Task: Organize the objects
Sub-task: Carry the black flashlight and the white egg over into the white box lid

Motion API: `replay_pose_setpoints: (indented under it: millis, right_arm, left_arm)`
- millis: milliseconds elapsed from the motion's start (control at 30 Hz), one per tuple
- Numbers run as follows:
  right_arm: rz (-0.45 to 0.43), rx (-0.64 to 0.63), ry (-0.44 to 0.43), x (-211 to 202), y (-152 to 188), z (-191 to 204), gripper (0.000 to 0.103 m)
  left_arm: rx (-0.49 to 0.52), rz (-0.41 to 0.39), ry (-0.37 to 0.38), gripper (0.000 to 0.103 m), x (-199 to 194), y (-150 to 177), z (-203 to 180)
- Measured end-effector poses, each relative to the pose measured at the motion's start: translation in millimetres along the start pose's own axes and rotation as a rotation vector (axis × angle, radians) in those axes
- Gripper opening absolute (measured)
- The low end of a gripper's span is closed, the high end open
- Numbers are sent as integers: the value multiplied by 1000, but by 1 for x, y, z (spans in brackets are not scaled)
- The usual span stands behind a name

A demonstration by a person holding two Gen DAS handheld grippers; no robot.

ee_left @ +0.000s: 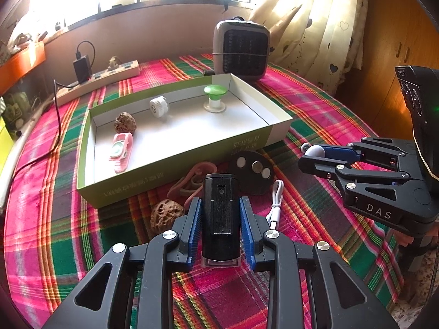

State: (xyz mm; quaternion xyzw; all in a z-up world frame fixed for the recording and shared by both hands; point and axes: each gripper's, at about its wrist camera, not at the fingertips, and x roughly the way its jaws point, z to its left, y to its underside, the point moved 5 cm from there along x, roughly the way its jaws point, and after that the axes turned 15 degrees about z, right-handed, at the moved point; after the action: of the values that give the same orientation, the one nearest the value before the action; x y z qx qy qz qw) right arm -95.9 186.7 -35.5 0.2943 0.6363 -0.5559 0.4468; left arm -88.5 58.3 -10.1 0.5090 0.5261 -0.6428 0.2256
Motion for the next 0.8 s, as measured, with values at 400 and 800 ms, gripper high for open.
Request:
replay_pose_setpoints:
  millis: [400, 800]
  right_arm:
    - [-34, -17, -16, -13, -12, 6, 24]
    - [-61, -49, -44, -16, -42, 13, 24]
  left_arm:
    - [-25, -37, -28, 25, -15, -10, 10]
    - [-58, -62, -28, 25, -19, -36, 27]
